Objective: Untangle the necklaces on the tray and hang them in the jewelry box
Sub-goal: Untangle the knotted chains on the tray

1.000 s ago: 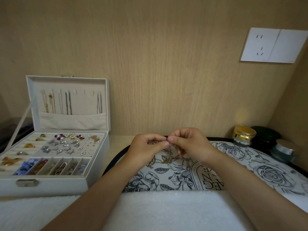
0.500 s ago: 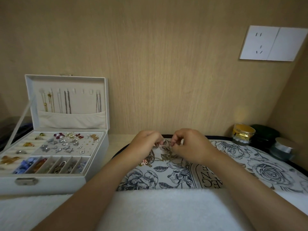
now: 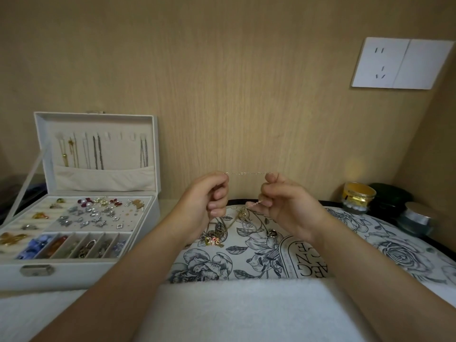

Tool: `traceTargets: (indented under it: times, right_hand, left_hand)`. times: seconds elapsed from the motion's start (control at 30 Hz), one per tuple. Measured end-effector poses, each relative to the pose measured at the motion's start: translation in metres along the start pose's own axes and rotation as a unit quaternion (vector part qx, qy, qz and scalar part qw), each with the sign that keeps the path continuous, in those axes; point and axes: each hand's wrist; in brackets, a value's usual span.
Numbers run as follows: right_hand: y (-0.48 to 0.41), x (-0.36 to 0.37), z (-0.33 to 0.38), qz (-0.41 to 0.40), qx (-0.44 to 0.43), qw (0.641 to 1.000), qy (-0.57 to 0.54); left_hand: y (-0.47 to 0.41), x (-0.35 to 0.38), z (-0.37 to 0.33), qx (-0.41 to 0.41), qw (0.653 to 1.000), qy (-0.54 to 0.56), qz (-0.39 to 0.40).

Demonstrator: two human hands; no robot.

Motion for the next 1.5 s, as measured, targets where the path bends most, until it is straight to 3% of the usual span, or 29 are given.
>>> traceTargets:
  times: [0.17, 0.27, 0.43, 0.63, 0.77, 0.93, 1.03, 1.17, 1.4, 1.5]
  right_hand:
    - [0.0, 0.002, 0.006, -0.039, -0.034, 0.996, 0.066]
    - [0.001, 0.01, 0.005, -0.031, -0.034, 0.987, 0.152]
    - [0.005, 0.02, -0.008, 0.039, 0.024, 0.964, 0.263]
    - [0.01, 0.02, -0.017, 0.085, 0.121, 0.937, 0.316]
    - [0.004, 0.012, -0.02, 0.02, 0.074, 0.91, 0.408]
    - [0.002, 0.007, -0.018, -0.05, 0.019, 0.901, 0.431]
    - [0.001, 0.003, -0.019, -0.075, -0.019, 0.884, 0.461]
    - [0.001, -0.001, -0.02, -0.094, -0.048, 0.867, 0.488]
    - [0.004, -0.011, -0.024, -0.077, -0.013, 0.754, 0.652]
    - [0.002, -0.014, -0.026, -0.086, 0.002, 0.743, 0.663]
  left_hand:
    - [0.003, 0.007, -0.004, 0.008, 0.999, -0.036, -0.01]
    - [0.005, 0.009, -0.006, -0.018, 1.0, -0.003, 0.011]
    - [0.005, 0.013, -0.017, -0.005, 0.997, 0.065, 0.046]
    - [0.002, 0.001, -0.014, 0.058, 0.996, 0.047, -0.055]
    - [0.001, -0.007, -0.008, 0.077, 0.986, 0.032, -0.146]
    - [-0.003, -0.016, 0.001, 0.109, 0.972, 0.043, -0.203]
    - [-0.004, -0.017, 0.007, 0.13, 0.967, -0.044, -0.216]
    - [-0.006, -0.016, 0.013, 0.085, 0.962, -0.143, -0.216]
    - [-0.016, -0.032, 0.033, -0.079, 0.933, -0.281, -0.21]
    - [-0.019, -0.035, 0.033, -0.064, 0.899, -0.378, -0.213]
Point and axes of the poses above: each hand's wrist, its own y-axis away from the middle knuckle, its own x-axis out of the palm, z = x × y, and after that the axes turned 5 degrees about y, right-handed
